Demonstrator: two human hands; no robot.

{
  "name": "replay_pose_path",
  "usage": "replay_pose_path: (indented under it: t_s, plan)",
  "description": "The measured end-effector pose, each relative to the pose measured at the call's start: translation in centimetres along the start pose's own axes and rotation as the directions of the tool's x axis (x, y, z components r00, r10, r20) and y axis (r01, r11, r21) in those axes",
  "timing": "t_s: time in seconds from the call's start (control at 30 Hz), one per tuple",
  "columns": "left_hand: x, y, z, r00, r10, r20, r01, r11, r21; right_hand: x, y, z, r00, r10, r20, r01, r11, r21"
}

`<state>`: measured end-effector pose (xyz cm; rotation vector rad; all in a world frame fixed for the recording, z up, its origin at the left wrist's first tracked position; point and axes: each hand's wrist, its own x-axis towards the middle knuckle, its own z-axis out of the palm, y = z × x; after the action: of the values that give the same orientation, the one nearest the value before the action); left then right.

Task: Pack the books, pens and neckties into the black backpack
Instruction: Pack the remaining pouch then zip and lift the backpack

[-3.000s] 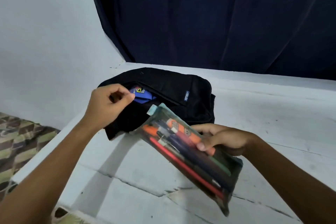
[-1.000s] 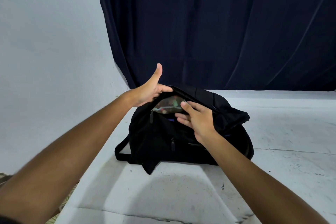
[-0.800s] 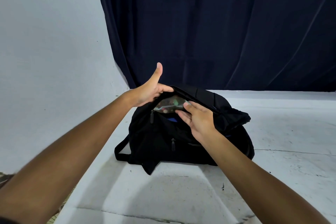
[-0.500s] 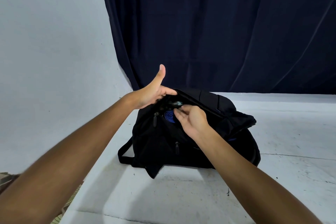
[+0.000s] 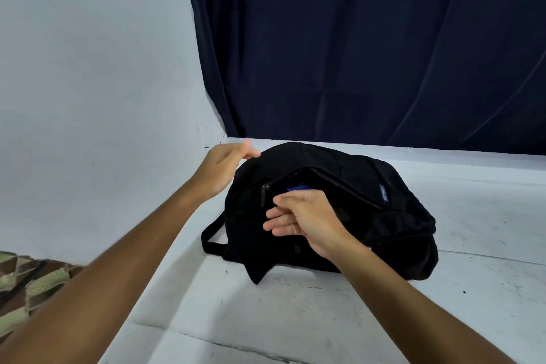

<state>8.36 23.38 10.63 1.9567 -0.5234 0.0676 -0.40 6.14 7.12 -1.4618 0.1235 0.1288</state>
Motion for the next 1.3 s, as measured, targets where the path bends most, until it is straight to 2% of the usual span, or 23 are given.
replay_pose_path:
  t_s: [0.1,0.23,0.37,0.47,0.57,0.63,0.73,0.8,0.87,0.97,1.1,1.2,1.3]
  plan:
    - [-1.2,-3.5,-0.5,0.996,-0.094,0.006,0.093,0.995,0.044,2.1,0.6,1.7,0.999,-0.024,-0.040,0.016,0.984,-0.179]
    - [-2.2,-4.9,0.4,0.984,-0.170,0.044,0.171,0.985,-0.011,4.6,1.8,3.3,0.990,-0.058,-0.130,0.004,0.926,-0.377]
    - [-2.3,-5.5,1.0,0.987,-0.159,0.001,0.159,0.987,-0.027,5.9,2.7,3.6,0.972,-0.077,-0.223,-0.028,0.901,-0.433]
    - [-2.2,-6.1,0.9,0.982,-0.180,-0.055,0.173,0.979,-0.108,6.2,2.8,3.6,0.963,-0.094,-0.253,-0.028,0.897,-0.441]
    - [-2.4,-6.4,0.8,0.976,-0.202,-0.078,0.189,0.971,-0.145,6.0,2.3,3.6,0.968,-0.035,-0.247,-0.055,0.937,-0.346]
    - [-2.6,-6.5,0.9,0.983,-0.154,-0.097,0.144,0.984,-0.104,5.3,1.9,3.3,0.976,0.057,-0.211,-0.108,0.966,-0.237]
    - [-2.9,-6.5,1.2,0.993,0.027,-0.113,-0.021,0.998,0.062,3.7,1.1,2.7,0.979,0.180,-0.092,-0.186,0.980,-0.066]
    - [-3.0,-6.5,1.4,0.984,0.180,-0.020,-0.172,0.965,0.198,2.7,0.6,2.3,0.977,0.211,-0.016,-0.211,0.977,0.009]
    - [-2.8,-6.7,1.4,0.964,0.257,0.070,-0.266,0.922,0.280,2.2,0.1,1.8,0.970,0.237,0.056,-0.242,0.964,0.112]
    - [-2.0,-6.9,1.4,0.941,0.331,0.067,-0.335,0.883,0.328,1.9,0.1,1.3,0.943,0.287,0.167,-0.327,0.892,0.312]
    - [-1.1,-7.0,1.6,0.900,0.433,0.045,-0.416,0.825,0.381,1.7,0.7,1.4,0.909,0.282,0.306,-0.410,0.736,0.539]
    - [-0.8,-6.8,1.8,0.874,0.480,0.080,-0.464,0.774,0.431,1.4,0.6,1.5,0.903,0.273,0.332,-0.428,0.638,0.640]
    - [-0.4,-6.7,1.8,0.833,0.538,0.128,-0.528,0.704,0.476,1.2,0.5,1.6,0.916,0.265,0.300,-0.399,0.540,0.741]
